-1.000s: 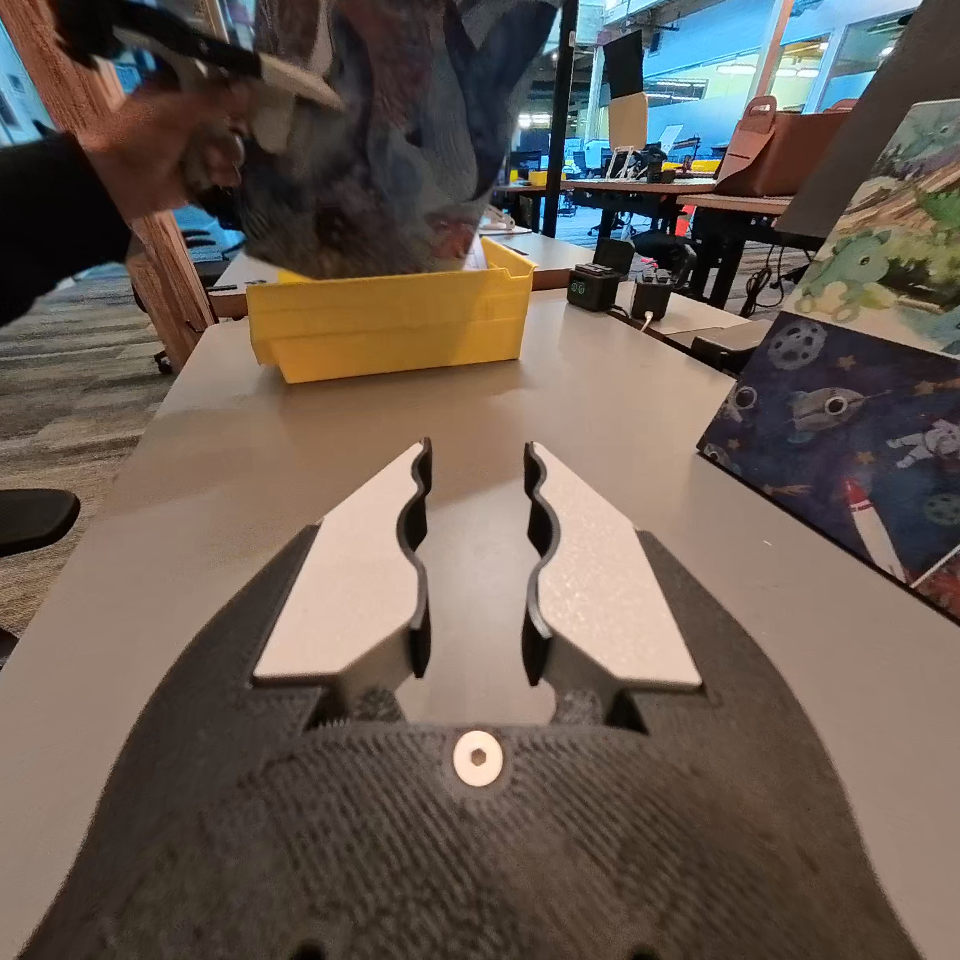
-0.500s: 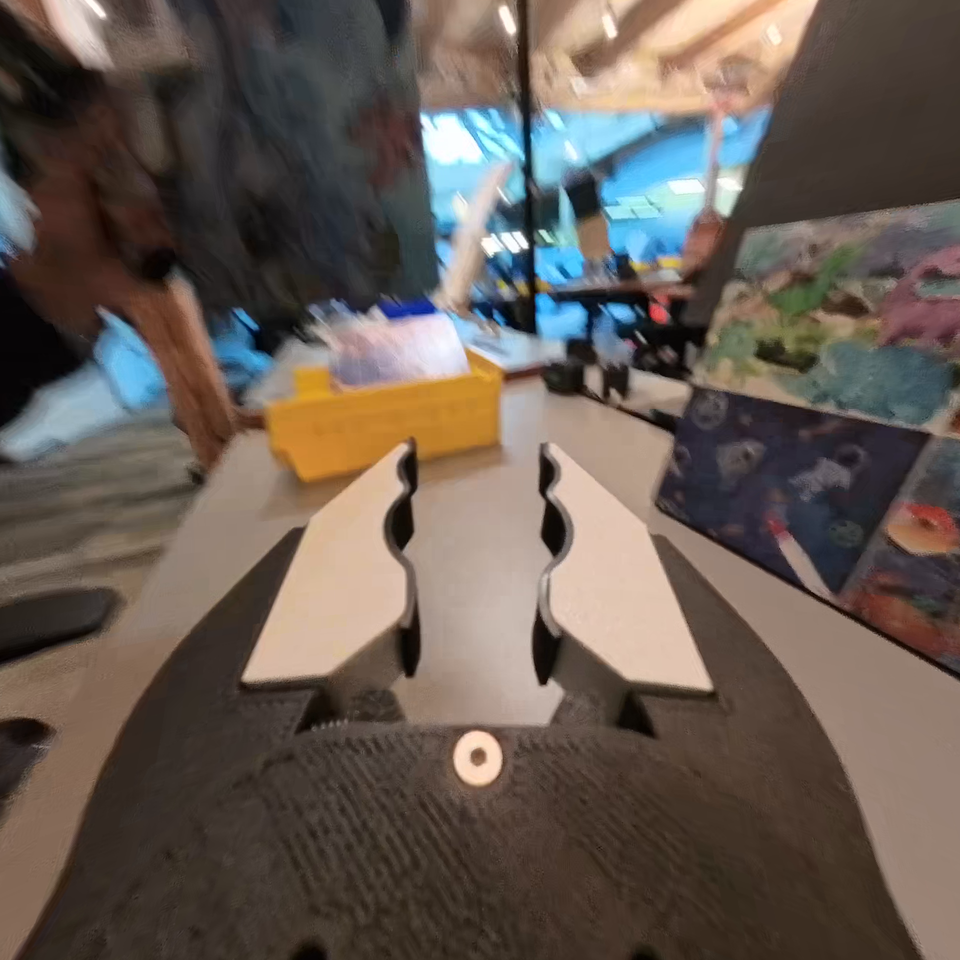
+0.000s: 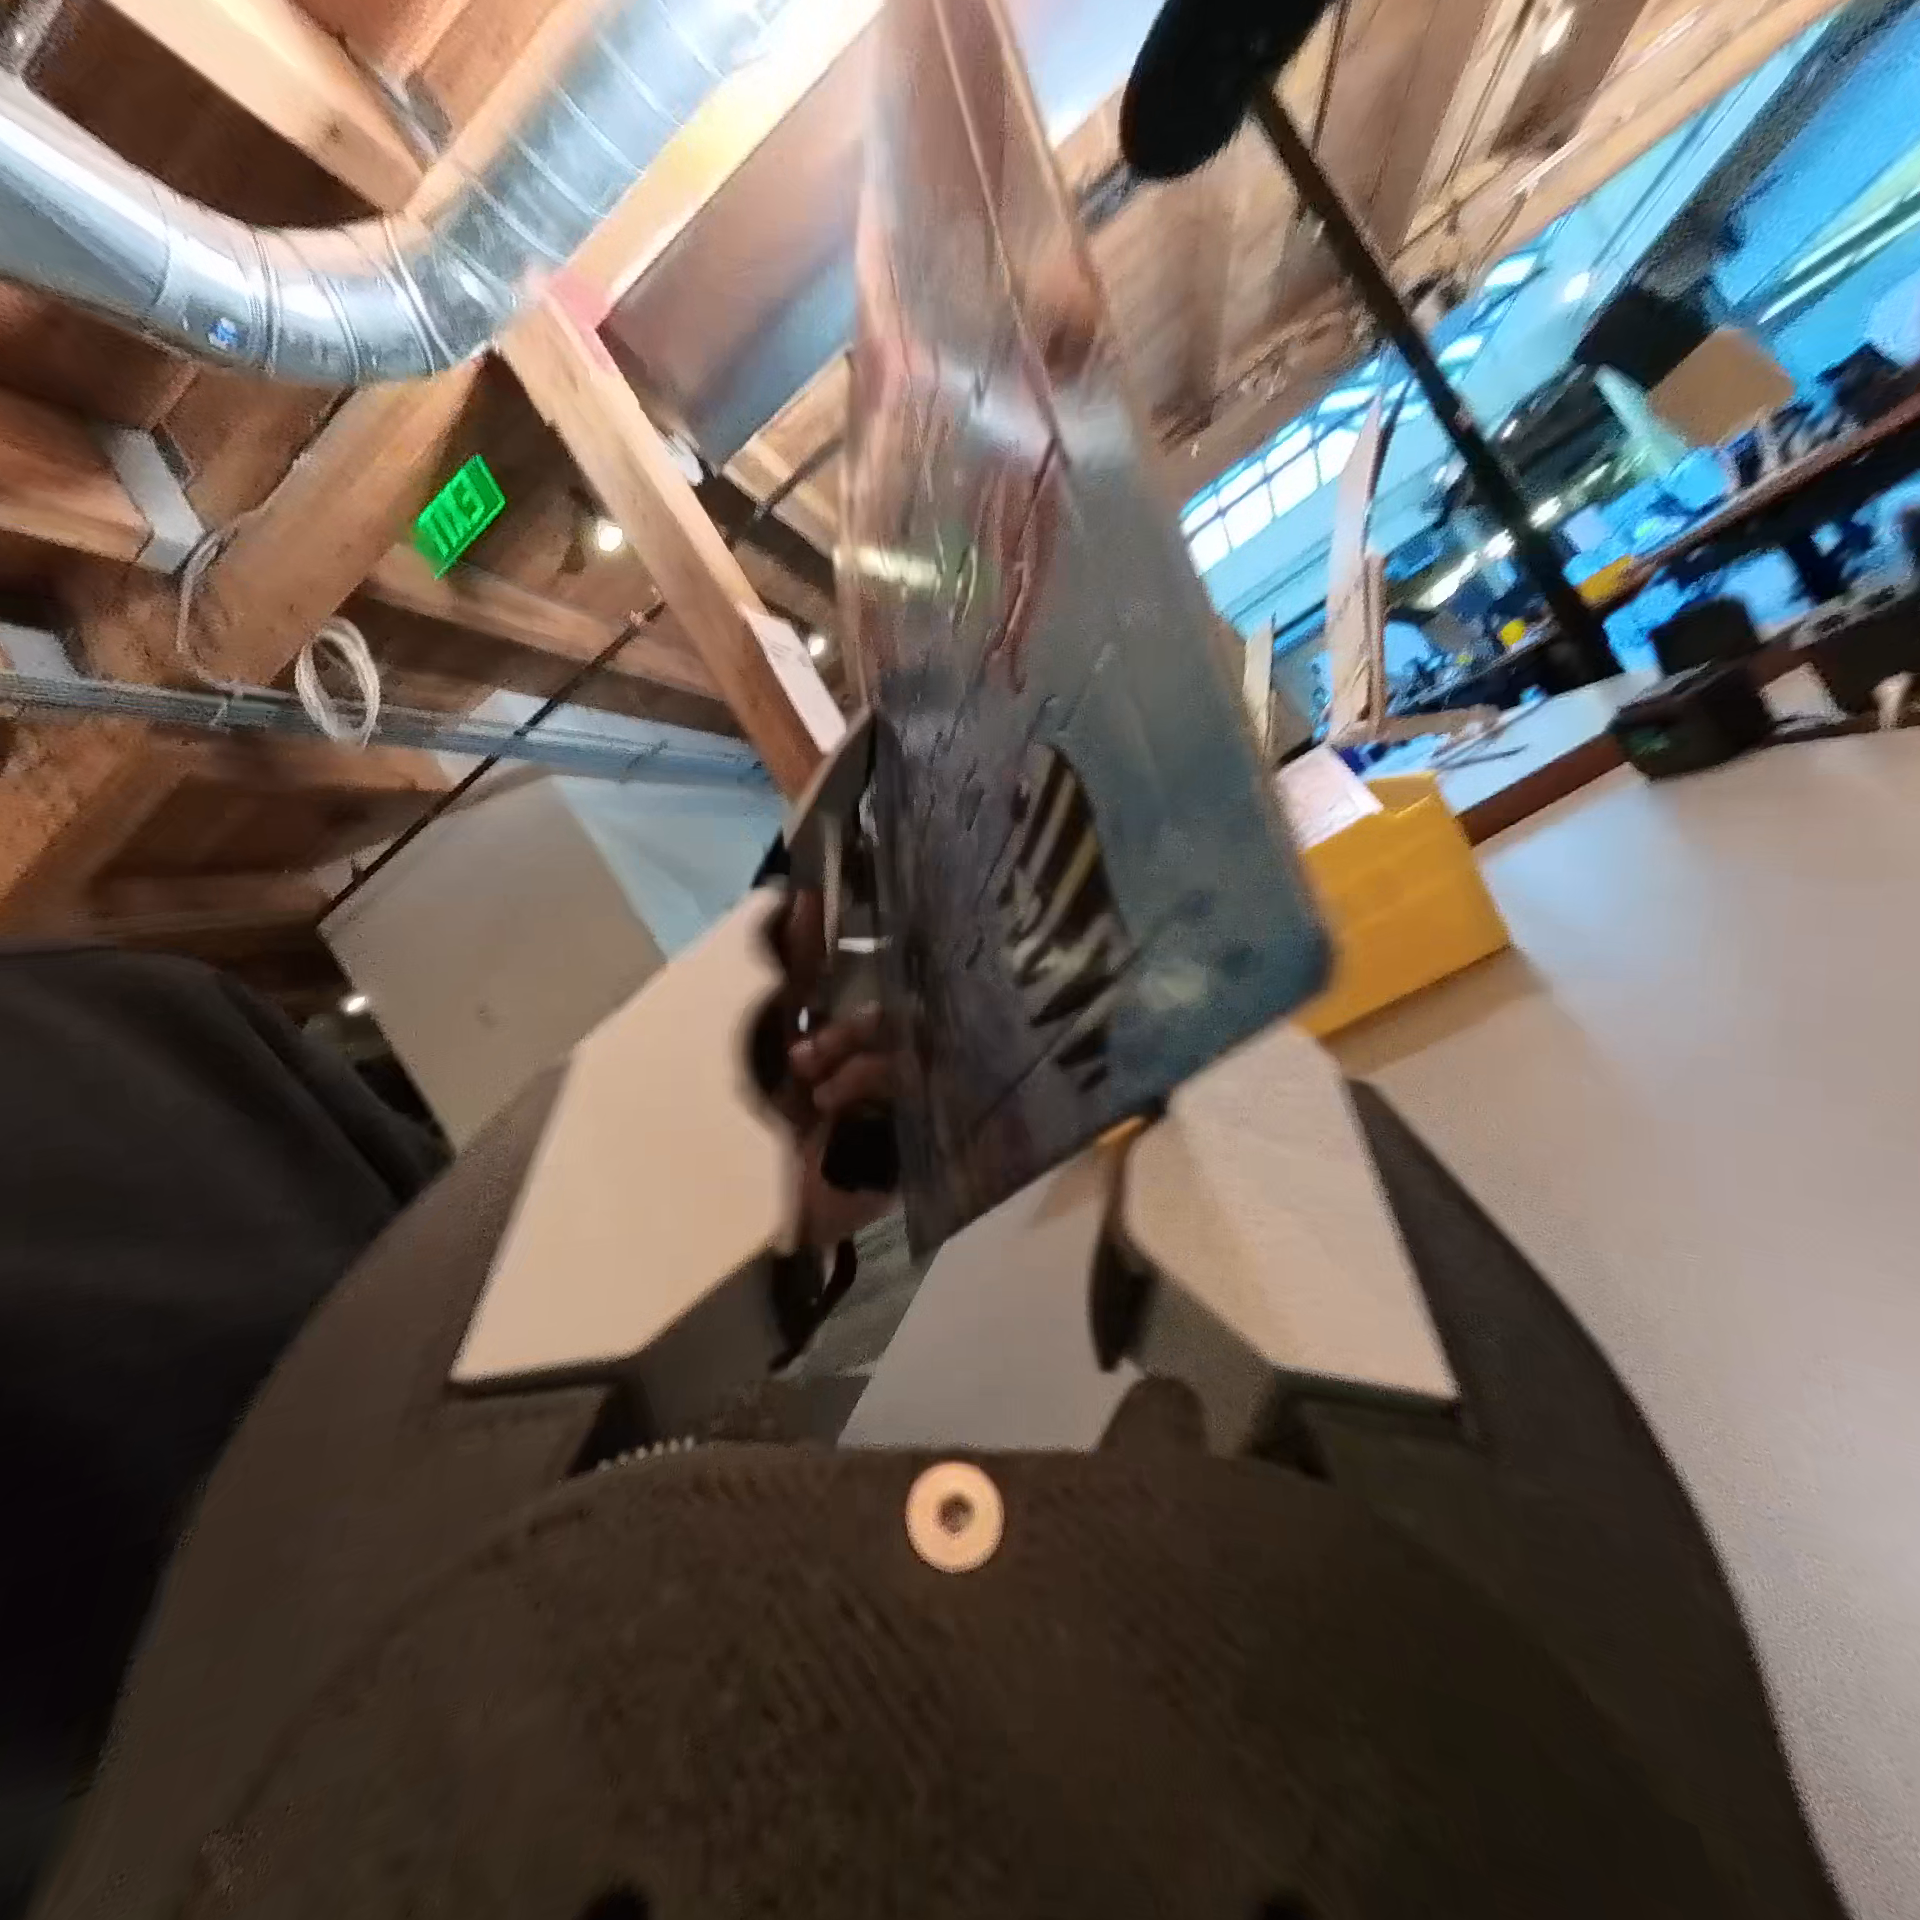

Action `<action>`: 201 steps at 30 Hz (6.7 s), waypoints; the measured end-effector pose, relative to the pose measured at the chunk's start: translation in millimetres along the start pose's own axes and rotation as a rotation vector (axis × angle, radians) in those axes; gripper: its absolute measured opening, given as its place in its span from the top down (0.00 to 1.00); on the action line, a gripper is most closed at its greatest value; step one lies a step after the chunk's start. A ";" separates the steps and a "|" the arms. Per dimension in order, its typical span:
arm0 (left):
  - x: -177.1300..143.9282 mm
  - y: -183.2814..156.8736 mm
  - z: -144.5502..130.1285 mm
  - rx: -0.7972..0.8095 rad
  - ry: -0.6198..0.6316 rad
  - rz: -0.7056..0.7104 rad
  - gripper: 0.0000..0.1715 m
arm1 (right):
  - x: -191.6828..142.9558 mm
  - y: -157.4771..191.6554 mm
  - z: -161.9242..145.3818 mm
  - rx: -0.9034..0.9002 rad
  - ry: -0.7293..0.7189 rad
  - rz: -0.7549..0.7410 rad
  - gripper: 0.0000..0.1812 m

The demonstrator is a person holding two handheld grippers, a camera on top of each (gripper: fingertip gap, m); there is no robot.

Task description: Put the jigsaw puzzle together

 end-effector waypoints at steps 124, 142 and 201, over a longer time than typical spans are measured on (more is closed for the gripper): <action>58.0 24.0 -64.0 -0.228 0.042 0.071 0.82 | -118.0 96.2 129.7 -0.510 -0.240 -0.087 1.00; -30.2 33.0 -93.1 -0.362 0.285 0.095 0.57 | -88.4 97.5 5.5 -1.022 0.400 -0.589 0.99; -18.7 15.0 -107.4 -0.535 0.426 -0.316 0.86 | -172.7 79.5 -8.5 0.062 -0.034 -0.477 1.00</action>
Point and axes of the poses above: each gripper's, where its closed fingertips meet, x out along the fingers, z out of its top, y = z × x across the jaws, the point moved 3 cm from there along -x, back along the fingers, and after that the axes turned 13 degrees about x, right-handed, at the moved point
